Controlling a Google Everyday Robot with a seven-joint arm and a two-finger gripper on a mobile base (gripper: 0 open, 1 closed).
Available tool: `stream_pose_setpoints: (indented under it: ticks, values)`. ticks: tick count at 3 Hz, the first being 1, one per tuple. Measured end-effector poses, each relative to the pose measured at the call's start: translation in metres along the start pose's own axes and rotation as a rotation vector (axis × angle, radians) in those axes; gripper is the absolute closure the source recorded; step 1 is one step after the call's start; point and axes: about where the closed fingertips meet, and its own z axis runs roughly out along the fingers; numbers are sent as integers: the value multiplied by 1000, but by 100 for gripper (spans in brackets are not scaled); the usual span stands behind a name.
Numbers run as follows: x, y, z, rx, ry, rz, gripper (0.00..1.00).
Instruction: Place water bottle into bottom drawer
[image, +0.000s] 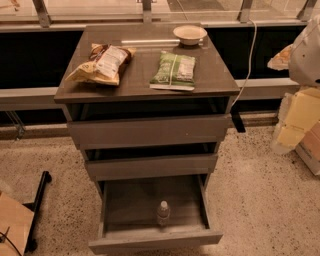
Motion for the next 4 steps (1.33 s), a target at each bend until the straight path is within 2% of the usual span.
stream_pose_setpoints:
  ticks: [1, 2, 3, 4]
  values:
    - [0, 0, 0, 0, 0, 0, 0]
    - [6, -4, 14, 5, -33, -26, 0]
    - [33, -15, 35, -6, -146, 5, 0]
    - [23, -10, 40, -40, -226, 15, 0]
